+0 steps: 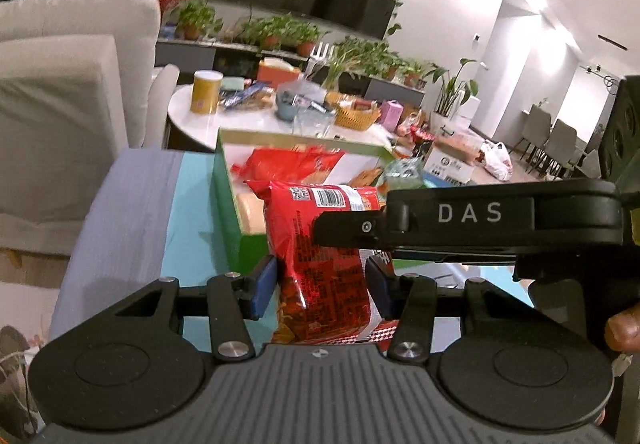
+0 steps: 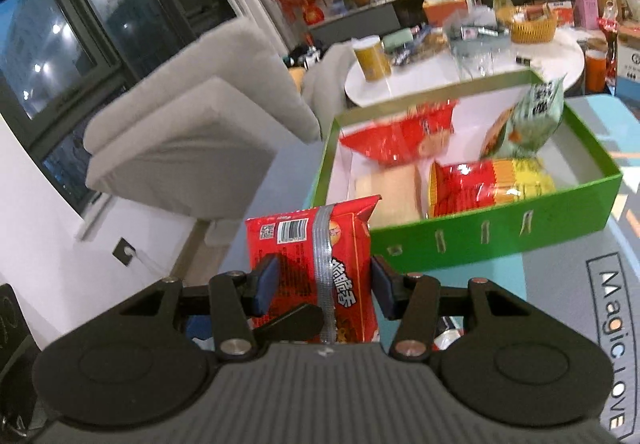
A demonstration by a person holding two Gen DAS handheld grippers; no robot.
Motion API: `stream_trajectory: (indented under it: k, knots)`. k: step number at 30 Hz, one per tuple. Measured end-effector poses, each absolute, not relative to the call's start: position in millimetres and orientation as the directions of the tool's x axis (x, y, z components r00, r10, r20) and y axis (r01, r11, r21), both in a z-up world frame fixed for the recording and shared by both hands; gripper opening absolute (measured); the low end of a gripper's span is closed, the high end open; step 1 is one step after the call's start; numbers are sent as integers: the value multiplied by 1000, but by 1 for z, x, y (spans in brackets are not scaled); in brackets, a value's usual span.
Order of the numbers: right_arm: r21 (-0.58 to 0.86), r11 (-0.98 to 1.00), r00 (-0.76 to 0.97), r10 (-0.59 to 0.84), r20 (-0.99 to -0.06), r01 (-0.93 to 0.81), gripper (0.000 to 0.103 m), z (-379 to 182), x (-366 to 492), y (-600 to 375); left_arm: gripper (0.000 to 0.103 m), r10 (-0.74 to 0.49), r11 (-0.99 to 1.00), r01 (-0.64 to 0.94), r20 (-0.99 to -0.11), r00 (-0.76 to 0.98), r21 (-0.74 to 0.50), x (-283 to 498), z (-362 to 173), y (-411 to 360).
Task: Organize snacks
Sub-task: 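Lift the tall red chip bag and carry it over the green box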
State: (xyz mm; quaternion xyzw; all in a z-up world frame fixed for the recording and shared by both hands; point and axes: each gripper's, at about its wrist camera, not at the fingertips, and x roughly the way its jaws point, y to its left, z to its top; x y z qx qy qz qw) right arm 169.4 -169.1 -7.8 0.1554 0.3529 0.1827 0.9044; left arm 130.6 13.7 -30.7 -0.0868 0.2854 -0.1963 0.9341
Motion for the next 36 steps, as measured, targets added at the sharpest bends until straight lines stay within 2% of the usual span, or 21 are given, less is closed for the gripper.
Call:
stream_trajectory:
  k: [20,25,36]
  knots:
    - [428,874,721,448,-529,-229,53,3,171,-189,45,-404,915,342,-487,774,-216,136,-16,-7]
    - [416,877,742,441,-505,-239,53,16,180,-194,45,-394,919,349,-476,786,-185,151,-5,-18]
    - [353,886,778,442,-446,-301,53,35,213,-197,46,-381,924,327,-438,814,-196,192,13,-23]
